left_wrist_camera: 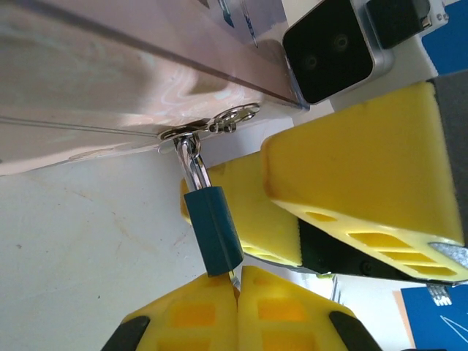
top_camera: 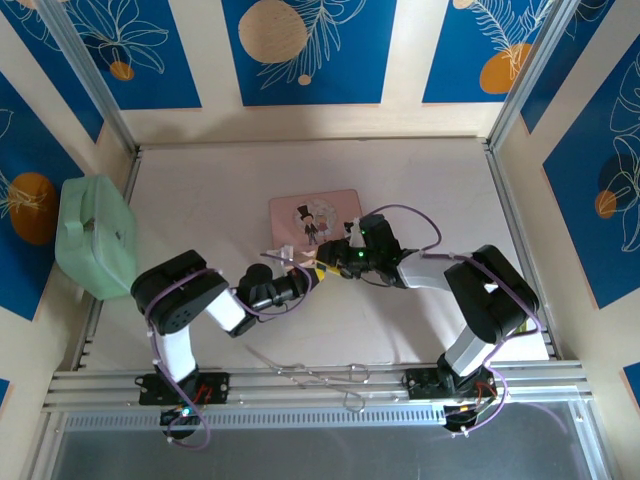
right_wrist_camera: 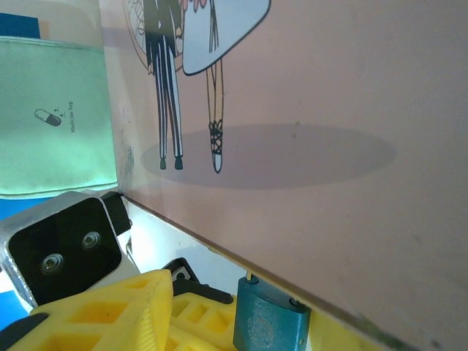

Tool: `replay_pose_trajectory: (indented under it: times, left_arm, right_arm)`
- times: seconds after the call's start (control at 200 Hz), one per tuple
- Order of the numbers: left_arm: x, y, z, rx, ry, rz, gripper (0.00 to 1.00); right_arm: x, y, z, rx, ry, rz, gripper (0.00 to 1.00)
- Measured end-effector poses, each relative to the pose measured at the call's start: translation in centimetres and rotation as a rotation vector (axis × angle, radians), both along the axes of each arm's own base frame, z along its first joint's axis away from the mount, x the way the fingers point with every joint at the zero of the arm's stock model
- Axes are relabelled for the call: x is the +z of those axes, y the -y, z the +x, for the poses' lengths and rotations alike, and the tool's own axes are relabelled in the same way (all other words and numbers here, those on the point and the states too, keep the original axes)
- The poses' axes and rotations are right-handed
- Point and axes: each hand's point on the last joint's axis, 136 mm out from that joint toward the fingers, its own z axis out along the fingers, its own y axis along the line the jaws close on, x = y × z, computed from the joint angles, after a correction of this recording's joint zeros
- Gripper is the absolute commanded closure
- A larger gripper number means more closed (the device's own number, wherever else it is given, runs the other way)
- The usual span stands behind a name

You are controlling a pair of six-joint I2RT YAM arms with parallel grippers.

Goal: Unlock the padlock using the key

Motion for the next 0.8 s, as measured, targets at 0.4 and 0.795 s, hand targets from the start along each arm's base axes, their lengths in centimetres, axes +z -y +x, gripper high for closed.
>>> replay_pose_trajectory:
  times: [0.4,0.795]
  left_arm:
    - [0.32,-0.14,0.13,0.008,-0.028,-0.02,1.0]
    - [0.29,-0.52,0.64,0.03,-0.043,-0.031,0.94]
  right_arm:
    - [-0.11,0.05,-0.11,0.005,0.032,0.015,0.68]
    - [-0.27,0.25,0.82,-0.021,0.069,0.009,1.0]
